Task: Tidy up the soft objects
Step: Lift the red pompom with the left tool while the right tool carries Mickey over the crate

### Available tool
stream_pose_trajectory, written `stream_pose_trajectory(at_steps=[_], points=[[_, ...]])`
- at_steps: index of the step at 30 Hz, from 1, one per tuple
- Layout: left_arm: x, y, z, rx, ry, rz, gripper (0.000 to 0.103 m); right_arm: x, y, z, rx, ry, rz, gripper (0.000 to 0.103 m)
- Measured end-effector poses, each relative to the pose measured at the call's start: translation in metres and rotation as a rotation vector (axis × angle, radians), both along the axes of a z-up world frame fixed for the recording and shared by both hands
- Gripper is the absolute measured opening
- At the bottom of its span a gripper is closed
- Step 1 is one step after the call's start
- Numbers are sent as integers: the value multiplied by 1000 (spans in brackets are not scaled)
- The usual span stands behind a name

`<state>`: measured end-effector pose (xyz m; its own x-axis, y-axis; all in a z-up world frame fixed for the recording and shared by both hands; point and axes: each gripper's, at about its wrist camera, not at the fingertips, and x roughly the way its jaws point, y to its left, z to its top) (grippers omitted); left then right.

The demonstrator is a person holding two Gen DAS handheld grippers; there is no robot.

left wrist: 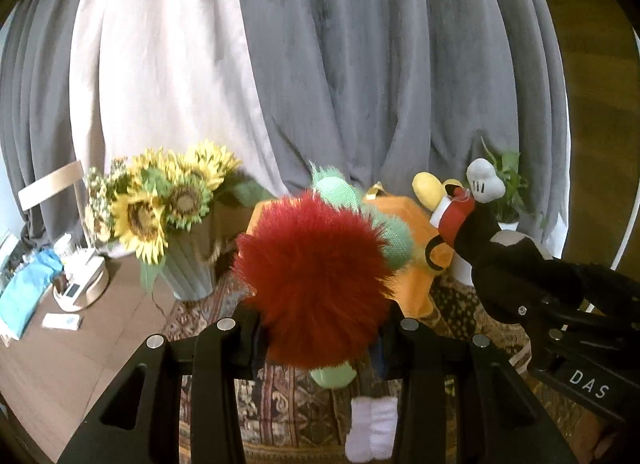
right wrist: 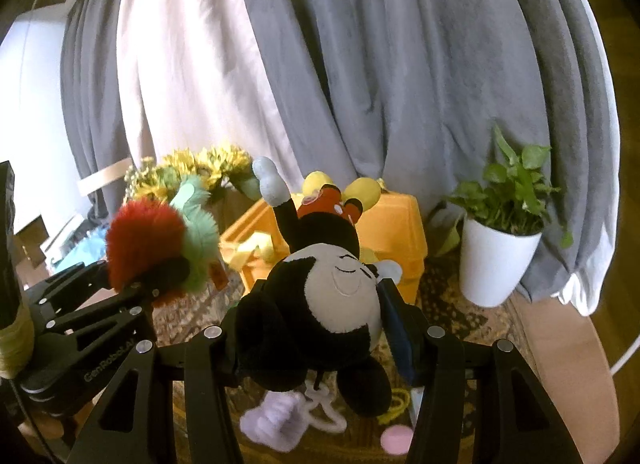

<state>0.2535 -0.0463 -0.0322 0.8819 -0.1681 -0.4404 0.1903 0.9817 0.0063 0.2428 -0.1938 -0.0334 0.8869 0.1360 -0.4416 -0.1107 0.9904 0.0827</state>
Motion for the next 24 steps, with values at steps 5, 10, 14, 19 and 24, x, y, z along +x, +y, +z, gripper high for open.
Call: stream_pose_trajectory(at_steps=[5,10,14,19,24], points=[[14,-1,10,-2,-32,9,39,15,-4,11,5,-27,10,55],[34,-1,18,-3,-55,10,40,35,-5,20,6,-46,26,55],[53,1,24,-3,-68,13,40,55,-5,26,3,-24,35,55],[77,1,31,8,-81,15,40,84,-6,34,19,-32,61,56],[103,-4,32,43,-77,28,40,118,-9,36,-3,-18,86,56]])
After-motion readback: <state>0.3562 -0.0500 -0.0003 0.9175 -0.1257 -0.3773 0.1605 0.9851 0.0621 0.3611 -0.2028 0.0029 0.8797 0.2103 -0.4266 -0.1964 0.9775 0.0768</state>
